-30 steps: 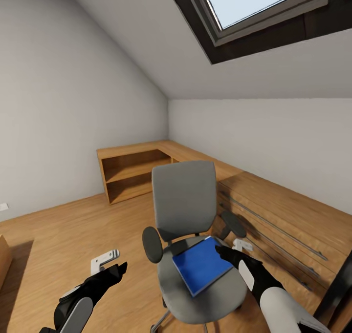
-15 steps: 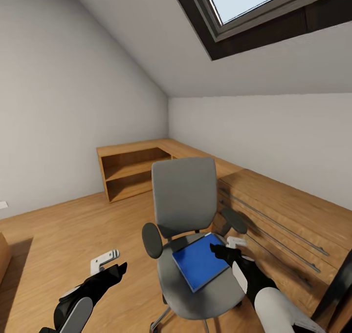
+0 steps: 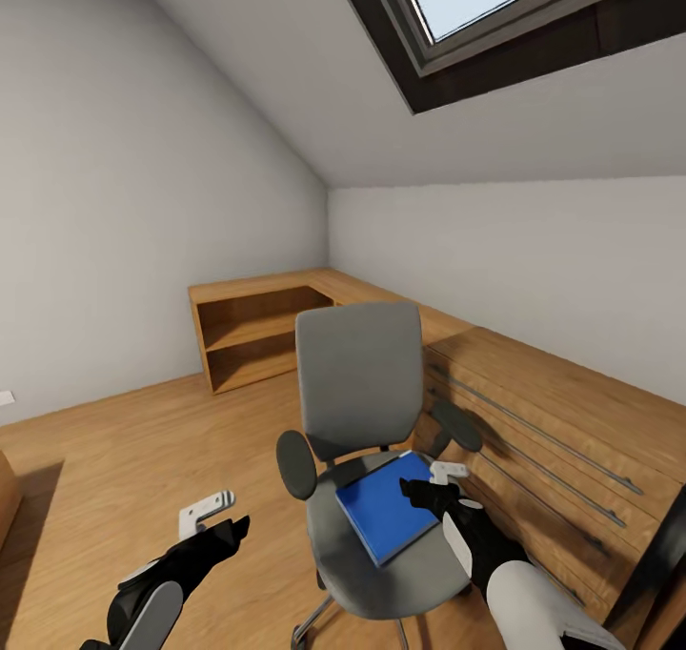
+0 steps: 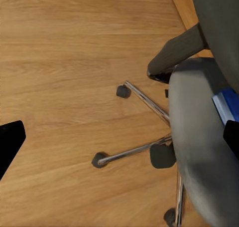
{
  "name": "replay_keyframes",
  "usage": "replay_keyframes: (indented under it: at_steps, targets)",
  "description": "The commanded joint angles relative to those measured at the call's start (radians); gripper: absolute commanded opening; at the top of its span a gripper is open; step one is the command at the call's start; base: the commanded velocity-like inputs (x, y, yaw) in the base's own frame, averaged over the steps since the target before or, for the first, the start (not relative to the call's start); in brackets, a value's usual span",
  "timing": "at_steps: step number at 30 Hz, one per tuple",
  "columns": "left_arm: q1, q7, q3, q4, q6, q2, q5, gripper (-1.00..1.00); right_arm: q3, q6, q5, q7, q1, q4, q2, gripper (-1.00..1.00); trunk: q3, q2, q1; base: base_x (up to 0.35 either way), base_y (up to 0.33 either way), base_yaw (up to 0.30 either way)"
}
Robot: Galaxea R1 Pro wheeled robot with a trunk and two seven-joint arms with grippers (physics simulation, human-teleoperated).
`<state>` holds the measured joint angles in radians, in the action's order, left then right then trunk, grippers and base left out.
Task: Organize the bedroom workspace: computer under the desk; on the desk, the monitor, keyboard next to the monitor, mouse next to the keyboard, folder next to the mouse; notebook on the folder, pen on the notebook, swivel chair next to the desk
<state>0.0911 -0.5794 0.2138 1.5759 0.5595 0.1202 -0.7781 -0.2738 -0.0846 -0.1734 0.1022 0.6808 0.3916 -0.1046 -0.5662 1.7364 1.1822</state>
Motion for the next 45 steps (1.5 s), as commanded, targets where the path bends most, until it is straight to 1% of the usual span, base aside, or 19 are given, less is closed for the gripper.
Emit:
replay_keyframes:
  at_steps: [1, 6, 10, 18, 26, 39, 42, 44, 45]
  targets:
    - [0.001, -0.01, 0.003, 0.001, 0.0, 0.001, -0.01, 1.0, -0.008, -0.006, -0.011, 0.007, 0.0, 0.003, -0.001, 1.0, -0.001, 0.001, 0.0, 0.0, 0.0, 0.0]
    - [0.001, -0.008, 0.005, -0.013, -0.001, 0.002, -0.009, 1.0, -0.007, -0.005, -0.014, 0.006, 0.0, 0.003, -0.008, 1.0, -0.001, 0.001, 0.0, 0.003, 0.0, 0.0]
    - [0.001, -0.007, 0.005, -0.036, -0.005, 0.002, -0.008, 1.0, -0.007, -0.004, -0.029, 0.007, 0.0, 0.003, -0.016, 1.0, -0.001, 0.001, 0.0, 0.162, 0.078, 0.0]
    - [0.001, -0.007, 0.003, -0.039, -0.004, 0.004, -0.006, 1.0, -0.007, -0.004, -0.029, 0.014, -0.001, 0.003, -0.018, 1.0, -0.001, 0.001, 0.0, 0.096, 0.076, 0.0]
    - [0.001, -0.007, 0.002, -0.039, -0.002, 0.004, -0.008, 1.0, -0.007, -0.004, -0.029, 0.014, -0.001, 0.002, -0.022, 1.0, -0.001, 0.001, 0.0, 0.192, 0.16, 0.0]
    - [0.001, -0.006, 0.0, -0.039, -0.003, 0.004, -0.006, 1.0, -0.004, -0.005, -0.029, 0.013, -0.001, 0.001, -0.023, 1.0, -0.001, 0.001, 0.0, 0.08, 0.037, 0.0]
    - [0.001, -0.008, -0.006, -0.037, -0.005, 0.005, -0.005, 1.0, -0.004, -0.005, -0.029, 0.013, -0.001, 0.001, -0.023, 1.0, -0.001, 0.001, 0.0, 0.028, 0.011, 0.0]
    - [0.001, -0.009, -0.019, -0.036, -0.006, 0.005, -0.005, 1.0, -0.004, -0.005, -0.029, 0.013, -0.001, 0.001, -0.023, 1.0, -0.001, 0.001, 0.0, 0.011, 0.004, 0.0]
    - [0.001, -0.008, -0.045, -0.035, -0.007, 0.005, -0.005, 1.0, -0.004, -0.005, -0.029, 0.013, -0.001, 0.0, -0.024, 1.0, -0.001, 0.001, 0.0, 0.005, 0.002, 0.0]
